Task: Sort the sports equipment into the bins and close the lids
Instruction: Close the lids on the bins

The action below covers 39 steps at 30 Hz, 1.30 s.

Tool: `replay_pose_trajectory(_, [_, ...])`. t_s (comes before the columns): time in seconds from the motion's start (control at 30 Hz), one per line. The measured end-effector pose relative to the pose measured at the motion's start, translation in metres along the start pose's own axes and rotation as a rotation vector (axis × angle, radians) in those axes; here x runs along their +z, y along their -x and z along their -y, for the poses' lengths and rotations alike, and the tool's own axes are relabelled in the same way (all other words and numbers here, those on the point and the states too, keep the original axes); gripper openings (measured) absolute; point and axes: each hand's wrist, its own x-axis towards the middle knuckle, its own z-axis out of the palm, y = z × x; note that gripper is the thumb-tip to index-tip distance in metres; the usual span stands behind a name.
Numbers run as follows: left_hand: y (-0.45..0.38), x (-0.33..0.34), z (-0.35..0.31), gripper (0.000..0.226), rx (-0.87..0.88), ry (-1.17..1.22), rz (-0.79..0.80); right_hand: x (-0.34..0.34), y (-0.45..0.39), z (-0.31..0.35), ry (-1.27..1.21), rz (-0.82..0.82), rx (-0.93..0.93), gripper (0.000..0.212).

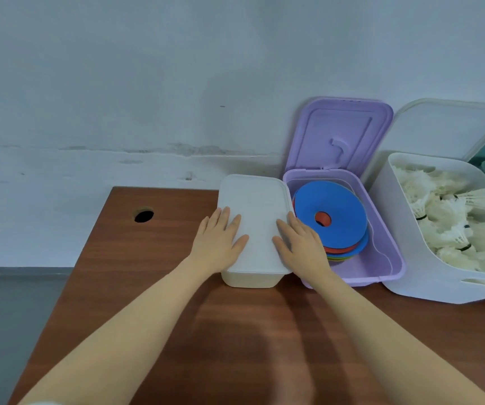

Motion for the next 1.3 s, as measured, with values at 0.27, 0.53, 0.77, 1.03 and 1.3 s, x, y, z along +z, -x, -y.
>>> replay_pose_trajectory(0.27, [-0.052,-0.003,0.012,0.063,-0.034,-0.047,-0.031,0.004,-0.05,-0.008,0.029,0.134,0.009,0.061])
replay_pose_trajectory(0.53, [-0.058,0.008,0.015,0.065,-0.085,0.071,-0.105,0.014,-0.084,-0.005,0.025,0.112,0.012,0.068])
replay_pose_trajectory(0.77, [-0.062,0.005,0.014,0.068,-0.094,0.144,-0.086,0.01,-0.088,-0.008,-0.003,0.123,-0.001,0.067])
replay_pose_trajectory(1.03, [-0.066,0.004,0.015,0.07,-0.06,0.148,-0.069,0.008,-0.088,-0.002,0.079,0.109,0.055,0.065])
replay_pose_trajectory(1.3, [-0.066,-0.022,0.016,0.065,-0.014,-0.011,-0.035,-0.024,-0.088,-0.007,0.121,0.172,0.055,0.051])
